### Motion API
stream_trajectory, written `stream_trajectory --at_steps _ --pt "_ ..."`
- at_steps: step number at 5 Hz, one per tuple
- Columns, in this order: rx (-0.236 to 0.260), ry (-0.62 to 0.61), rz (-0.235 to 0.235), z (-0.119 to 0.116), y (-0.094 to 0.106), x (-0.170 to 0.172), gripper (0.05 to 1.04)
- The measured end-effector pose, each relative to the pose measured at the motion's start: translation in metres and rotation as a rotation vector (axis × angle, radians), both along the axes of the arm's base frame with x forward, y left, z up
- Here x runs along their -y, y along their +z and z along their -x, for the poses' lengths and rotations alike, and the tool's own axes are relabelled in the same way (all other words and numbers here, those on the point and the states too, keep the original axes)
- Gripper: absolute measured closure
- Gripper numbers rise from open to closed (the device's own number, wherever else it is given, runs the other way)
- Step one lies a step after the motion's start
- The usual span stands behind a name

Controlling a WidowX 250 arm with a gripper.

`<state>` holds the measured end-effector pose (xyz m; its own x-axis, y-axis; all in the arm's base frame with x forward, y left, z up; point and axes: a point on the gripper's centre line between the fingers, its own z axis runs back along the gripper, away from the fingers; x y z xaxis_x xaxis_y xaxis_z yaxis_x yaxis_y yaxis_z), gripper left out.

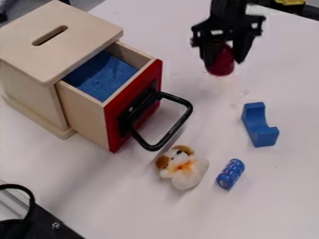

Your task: Place the red object inside the drawer

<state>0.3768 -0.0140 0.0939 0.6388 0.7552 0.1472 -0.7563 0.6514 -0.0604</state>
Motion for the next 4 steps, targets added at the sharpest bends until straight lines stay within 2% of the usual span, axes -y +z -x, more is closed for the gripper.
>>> stream_trajectory --at_steps 1,2,3,4 --pt "0.058 0.038 0.004 0.013 0.038 -0.013 0.345" --pt "0.077 0.073 -0.035 0.033 0.058 -0.03 0.345" --pt "0.104 0.137 -0.054 0.052 0.069 -0.046 0.345" --pt "0.124 0.207 -0.053 0.07 0.078 -0.065 0.345"
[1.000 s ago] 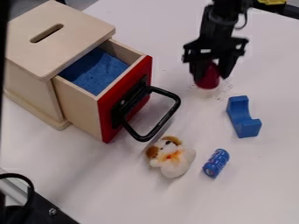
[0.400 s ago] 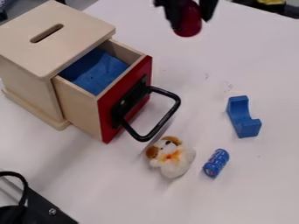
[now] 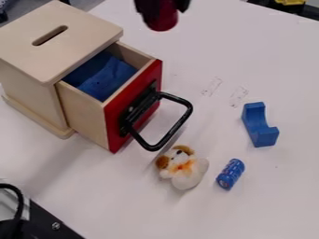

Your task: Place the red object inside the drawer

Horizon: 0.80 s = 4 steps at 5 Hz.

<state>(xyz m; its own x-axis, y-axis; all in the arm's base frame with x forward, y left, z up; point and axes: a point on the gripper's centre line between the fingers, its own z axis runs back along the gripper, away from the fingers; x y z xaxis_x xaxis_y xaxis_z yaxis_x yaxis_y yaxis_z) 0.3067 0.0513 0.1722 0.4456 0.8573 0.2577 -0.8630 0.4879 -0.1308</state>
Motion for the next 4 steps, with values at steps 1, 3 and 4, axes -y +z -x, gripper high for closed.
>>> stream_trajectory --at_steps 1,3,4 --pt "-0.004 0.036 0.008 0.021 -0.002 -0.007 0.346" --pt "-0.088 0.047 0.016 0.046 -0.037 -0.009 0.345" --pt "-0.086 0.076 -0.016 0.05 -0.048 -0.014 0.345"
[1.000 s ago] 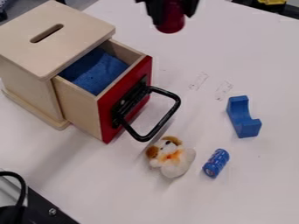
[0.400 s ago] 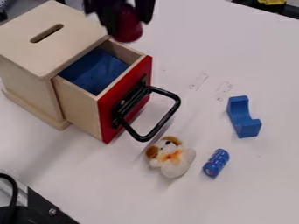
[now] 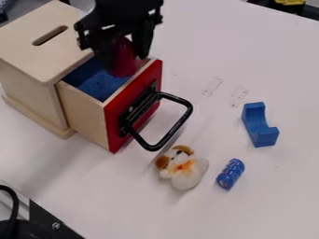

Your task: Place the red object inside the drawer

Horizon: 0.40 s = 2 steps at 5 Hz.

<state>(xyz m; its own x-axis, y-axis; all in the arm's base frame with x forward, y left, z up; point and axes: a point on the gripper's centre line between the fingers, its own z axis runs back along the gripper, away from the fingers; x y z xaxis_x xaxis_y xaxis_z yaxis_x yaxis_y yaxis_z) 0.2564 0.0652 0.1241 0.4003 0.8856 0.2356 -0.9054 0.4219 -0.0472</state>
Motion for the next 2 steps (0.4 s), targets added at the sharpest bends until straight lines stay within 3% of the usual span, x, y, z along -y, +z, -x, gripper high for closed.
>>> stream_trajectory --at_steps 2 --pt "-0.026 0.076 -0.022 0.0 -0.018 -0.018 0.346"
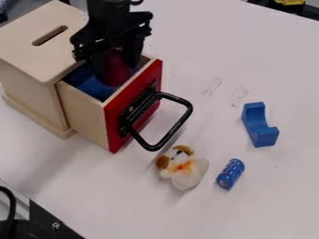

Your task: Place the red object inside the drawer

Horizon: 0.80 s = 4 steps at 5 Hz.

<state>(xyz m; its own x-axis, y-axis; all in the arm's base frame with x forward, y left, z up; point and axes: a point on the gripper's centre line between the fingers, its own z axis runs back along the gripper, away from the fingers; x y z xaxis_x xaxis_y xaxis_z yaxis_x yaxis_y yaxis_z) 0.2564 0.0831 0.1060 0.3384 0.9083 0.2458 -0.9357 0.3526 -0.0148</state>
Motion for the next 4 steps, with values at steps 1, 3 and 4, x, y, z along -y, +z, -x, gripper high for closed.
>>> stream_trajectory --at_steps 1,3,4 --pt "-0.029 0.007 0.0 0.0 -0.01 -0.003 0.346" --pt "-0.086 0.006 0.014 0.0 -0.027 -0.003 0.289" --pt "-0.099 0.0 0.015 0.0 -0.029 0.0 0.087"
